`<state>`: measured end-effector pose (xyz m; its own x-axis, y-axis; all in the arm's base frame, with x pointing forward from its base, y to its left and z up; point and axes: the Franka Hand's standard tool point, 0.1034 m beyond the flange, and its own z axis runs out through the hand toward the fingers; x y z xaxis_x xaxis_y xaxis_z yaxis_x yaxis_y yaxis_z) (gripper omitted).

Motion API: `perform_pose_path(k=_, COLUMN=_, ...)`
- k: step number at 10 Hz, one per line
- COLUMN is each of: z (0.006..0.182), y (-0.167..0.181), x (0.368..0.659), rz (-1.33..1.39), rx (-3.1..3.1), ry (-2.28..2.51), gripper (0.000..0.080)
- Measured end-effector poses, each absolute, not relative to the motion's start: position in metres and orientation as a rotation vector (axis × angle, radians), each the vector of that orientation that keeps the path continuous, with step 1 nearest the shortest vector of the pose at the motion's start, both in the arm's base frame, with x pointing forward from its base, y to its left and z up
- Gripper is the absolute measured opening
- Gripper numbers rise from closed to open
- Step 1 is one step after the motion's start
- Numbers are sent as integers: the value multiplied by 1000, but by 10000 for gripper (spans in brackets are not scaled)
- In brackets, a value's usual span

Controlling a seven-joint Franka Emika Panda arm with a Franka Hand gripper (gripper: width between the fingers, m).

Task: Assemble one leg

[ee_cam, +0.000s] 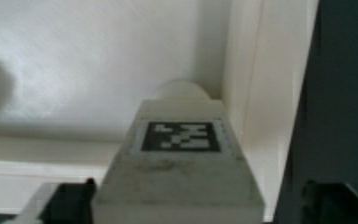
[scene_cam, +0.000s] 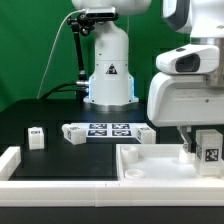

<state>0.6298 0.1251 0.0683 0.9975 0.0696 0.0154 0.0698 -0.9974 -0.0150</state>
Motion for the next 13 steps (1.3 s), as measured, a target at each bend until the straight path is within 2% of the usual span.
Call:
perform_pose_path(k=2, z=68, y=125, x=630, rz=-23, rx=-3124, ry=-108, gripper=288)
perform_pose_path(k=6, z=68, y=118, x=631, rz=-15, rx=-3097, ry=52, gripper=290)
perform_pose_path(k=8, z=67, y=118, x=632, rz=-29, rx=-3017, ry=528, gripper=290)
perform_pose_path(k=13, z=66, y=115, x=631, rz=-8, rx=-2781, ry=1258, gripper=291)
